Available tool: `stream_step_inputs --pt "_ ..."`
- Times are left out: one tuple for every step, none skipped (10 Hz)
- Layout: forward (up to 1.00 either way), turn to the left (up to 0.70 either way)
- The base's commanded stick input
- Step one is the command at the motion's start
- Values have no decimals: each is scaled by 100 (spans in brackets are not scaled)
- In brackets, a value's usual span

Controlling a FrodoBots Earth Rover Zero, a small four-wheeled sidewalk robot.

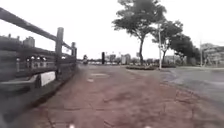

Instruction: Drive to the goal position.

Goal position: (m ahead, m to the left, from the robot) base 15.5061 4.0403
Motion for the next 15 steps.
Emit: stream_step_inputs --pt "100 11" --pt "100 11" --pt "100 -9" --pt "100 -29" --pt "100 -20" --pt "100 11" --pt "100 11" --pt "100 11" --pt "100 11" --pt "100 11" --pt "100 11" --pt "100 11" --pt "100 11" --pt "100 11" --pt "100 -24"
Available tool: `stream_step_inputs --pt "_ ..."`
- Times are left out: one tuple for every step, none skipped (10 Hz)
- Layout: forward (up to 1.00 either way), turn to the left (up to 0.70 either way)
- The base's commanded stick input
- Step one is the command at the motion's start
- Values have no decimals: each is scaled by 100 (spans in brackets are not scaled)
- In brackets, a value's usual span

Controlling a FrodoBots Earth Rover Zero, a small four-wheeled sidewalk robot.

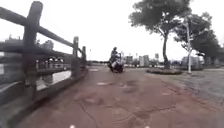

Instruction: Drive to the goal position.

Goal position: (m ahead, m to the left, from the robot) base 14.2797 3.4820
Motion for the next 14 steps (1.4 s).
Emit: stream_step_inputs --pt "100 -2" --pt "100 11" --pt "100 2" --pt "100 -16" --pt "100 -28" --pt "100 -29" --pt "100 -29" --pt "100 -29" --pt "100 -29" --pt "100 -29" --pt "100 -29" --pt "100 0" --pt "100 11" --pt "100 11"
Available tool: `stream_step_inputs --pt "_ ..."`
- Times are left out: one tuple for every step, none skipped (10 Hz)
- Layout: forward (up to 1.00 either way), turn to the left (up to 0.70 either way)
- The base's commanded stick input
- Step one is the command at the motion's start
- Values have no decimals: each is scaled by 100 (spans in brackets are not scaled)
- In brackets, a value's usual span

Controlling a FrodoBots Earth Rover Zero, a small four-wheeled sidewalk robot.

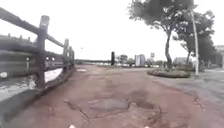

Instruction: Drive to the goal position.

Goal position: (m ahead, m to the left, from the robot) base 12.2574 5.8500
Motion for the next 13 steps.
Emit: stream_step_inputs --pt "100 11" --pt "100 11" --pt "100 11" --pt "100 11" --pt "100 11" --pt "100 11" --pt "100 11" --pt "100 11" --pt "100 11" --pt "100 11" --pt "100 11" --pt "100 11" --pt "100 11"
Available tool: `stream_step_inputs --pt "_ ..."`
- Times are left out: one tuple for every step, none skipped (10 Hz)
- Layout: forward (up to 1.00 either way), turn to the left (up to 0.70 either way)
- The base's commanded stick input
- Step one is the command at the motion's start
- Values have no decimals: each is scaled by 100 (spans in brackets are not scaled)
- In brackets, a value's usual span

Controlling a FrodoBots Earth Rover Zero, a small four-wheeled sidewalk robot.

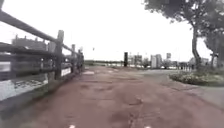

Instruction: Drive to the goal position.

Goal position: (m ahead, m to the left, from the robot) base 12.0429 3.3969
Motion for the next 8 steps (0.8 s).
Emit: stream_step_inputs --pt "100 11" --pt "100 11" --pt "100 -29" --pt "100 -12" --pt "100 6" --pt "100 -3" --pt "100 -24" --pt "100 -11"
